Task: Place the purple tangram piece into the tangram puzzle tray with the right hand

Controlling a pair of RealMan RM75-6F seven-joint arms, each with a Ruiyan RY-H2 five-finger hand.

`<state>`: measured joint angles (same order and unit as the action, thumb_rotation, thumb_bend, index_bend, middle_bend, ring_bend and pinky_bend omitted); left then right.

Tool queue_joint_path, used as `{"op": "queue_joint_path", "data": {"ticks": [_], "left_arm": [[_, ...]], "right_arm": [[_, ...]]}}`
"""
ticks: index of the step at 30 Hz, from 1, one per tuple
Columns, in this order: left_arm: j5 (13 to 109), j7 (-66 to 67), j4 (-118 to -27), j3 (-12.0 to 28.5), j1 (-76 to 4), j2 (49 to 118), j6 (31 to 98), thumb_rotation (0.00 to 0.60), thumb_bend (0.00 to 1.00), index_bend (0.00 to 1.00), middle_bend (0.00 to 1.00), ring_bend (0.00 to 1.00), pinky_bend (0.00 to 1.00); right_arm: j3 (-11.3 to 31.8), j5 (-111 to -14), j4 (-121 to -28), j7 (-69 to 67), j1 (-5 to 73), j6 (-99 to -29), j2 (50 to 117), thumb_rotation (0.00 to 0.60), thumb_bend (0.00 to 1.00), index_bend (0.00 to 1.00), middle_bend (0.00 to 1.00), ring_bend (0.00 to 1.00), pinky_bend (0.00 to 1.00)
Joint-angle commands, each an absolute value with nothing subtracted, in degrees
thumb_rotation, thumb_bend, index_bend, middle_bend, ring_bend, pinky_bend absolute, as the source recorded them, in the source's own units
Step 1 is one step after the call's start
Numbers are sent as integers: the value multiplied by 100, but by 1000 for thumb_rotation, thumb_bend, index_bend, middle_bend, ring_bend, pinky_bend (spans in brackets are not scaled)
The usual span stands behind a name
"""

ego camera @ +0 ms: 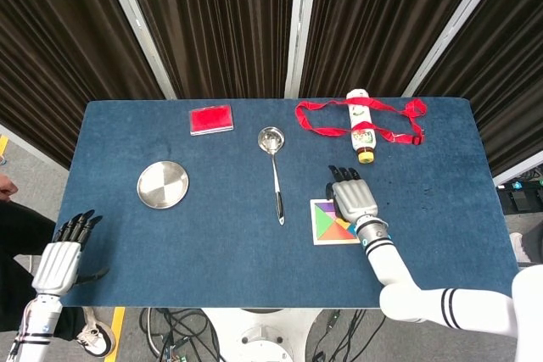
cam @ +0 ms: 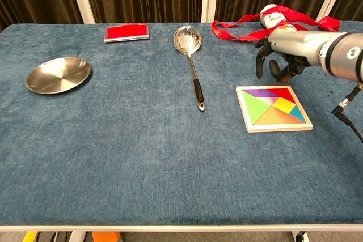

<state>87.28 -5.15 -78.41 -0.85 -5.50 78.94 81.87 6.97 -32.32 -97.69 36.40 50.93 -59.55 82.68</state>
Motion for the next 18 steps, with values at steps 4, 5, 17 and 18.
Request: {"op": "queue_joint_path", "data": {"ticks": [4,5,17,18], "left_arm": [[8747,-410,-7955,-60,-552,7837,8247,600,0,116,35,0,121],[8751,-372,-7998,-56,-550,7813,8262,600,0,116,35,0,121],[8805,178,-8527,35,-618,7573,8348,600,0,116,35,0,120],[8811,229,-8559,43,-624,7568,8357,600,0,116,35,0,120]], "right_arm": [[429,-4433,-10553,3103,4443,-6528,7408,600,547,116,0,0,0],[170,-4974,-10667,3006,4200,-6738,7205,600,386,51,0,0,0],[-1379,-8038,-9289,993,1418,-9303,7226,600,114,0,0,0,0],[-1359,-8018,-9108,899,1339,-9301,7262,600,119,0,0,0,0]]}}
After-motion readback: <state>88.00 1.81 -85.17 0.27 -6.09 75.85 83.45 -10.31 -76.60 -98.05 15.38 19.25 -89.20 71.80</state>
